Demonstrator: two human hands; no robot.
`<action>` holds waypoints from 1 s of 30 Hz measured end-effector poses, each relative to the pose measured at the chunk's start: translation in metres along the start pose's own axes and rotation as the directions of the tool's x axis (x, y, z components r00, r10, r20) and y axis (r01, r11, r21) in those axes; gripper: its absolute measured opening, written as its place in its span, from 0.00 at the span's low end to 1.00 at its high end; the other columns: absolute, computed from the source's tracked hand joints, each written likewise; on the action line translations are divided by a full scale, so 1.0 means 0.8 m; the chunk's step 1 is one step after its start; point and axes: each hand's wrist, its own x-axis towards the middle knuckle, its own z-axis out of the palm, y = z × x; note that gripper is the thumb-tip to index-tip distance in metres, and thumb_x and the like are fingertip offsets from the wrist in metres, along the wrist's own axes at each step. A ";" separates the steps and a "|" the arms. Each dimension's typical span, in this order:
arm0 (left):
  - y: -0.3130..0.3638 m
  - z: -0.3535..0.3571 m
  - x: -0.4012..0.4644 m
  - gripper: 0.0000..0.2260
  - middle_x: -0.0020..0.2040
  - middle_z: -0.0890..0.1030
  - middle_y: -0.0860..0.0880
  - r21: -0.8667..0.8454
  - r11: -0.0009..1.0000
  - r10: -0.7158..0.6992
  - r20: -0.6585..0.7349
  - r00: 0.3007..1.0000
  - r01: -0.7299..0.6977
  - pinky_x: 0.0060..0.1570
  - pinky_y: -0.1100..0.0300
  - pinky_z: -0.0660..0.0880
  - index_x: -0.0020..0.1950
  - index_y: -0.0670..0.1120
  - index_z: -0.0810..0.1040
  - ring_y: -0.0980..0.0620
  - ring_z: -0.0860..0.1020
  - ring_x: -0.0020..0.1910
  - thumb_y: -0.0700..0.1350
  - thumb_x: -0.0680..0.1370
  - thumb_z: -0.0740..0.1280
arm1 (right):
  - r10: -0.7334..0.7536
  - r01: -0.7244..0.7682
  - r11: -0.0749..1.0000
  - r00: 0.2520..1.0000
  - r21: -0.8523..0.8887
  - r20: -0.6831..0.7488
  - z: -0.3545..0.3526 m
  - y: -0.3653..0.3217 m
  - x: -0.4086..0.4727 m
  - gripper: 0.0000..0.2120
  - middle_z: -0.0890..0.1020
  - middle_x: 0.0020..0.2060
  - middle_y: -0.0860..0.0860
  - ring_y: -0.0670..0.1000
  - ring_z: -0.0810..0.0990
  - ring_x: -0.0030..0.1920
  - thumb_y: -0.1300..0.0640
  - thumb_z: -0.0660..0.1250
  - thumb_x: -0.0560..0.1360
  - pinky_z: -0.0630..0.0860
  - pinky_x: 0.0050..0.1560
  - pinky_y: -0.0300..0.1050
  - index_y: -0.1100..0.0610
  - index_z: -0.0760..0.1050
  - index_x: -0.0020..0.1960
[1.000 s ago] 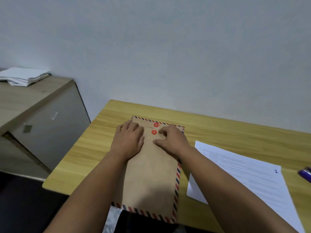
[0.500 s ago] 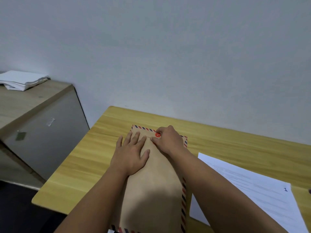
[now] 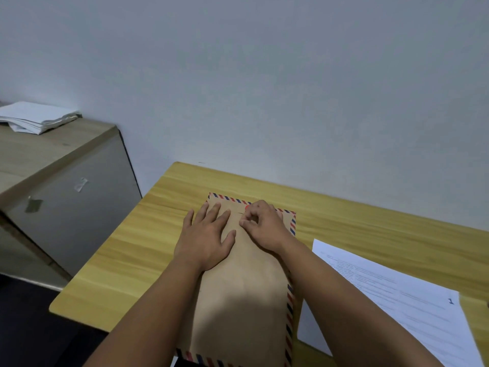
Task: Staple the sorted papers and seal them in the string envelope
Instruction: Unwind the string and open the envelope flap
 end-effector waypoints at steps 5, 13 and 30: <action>0.000 -0.001 0.000 0.30 0.84 0.55 0.52 -0.002 1.000 -0.005 0.000 1.000 0.005 0.80 0.43 0.45 0.82 0.57 0.59 0.50 0.48 0.83 0.66 0.81 0.50 | 0.034 -0.007 0.968 0.994 0.250 -0.103 -0.020 0.024 -0.017 0.11 0.82 0.50 0.47 0.46 0.81 0.54 0.57 0.74 0.77 0.77 0.57 0.46 0.46 0.79 0.39; -0.001 0.000 0.000 0.31 0.84 0.56 0.53 -0.005 1.000 -0.006 -0.008 1.000 0.006 0.80 0.43 0.46 0.82 0.57 0.60 0.50 0.49 0.83 0.66 0.81 0.49 | 0.176 -0.141 0.967 0.971 0.212 -0.159 -0.027 0.023 -0.003 0.07 0.83 0.45 0.43 0.45 0.80 0.46 0.57 0.73 0.77 0.79 0.57 0.46 0.55 0.86 0.55; -0.002 0.001 0.001 0.31 0.83 0.58 0.52 -0.017 1.000 -0.001 -0.029 1.000 0.000 0.80 0.43 0.47 0.81 0.56 0.63 0.49 0.51 0.83 0.66 0.80 0.51 | 0.213 -0.215 0.977 0.952 0.016 -0.222 0.002 0.001 0.005 0.09 0.85 0.46 0.45 0.51 0.81 0.53 0.53 0.71 0.78 0.71 0.60 0.51 0.51 0.82 0.39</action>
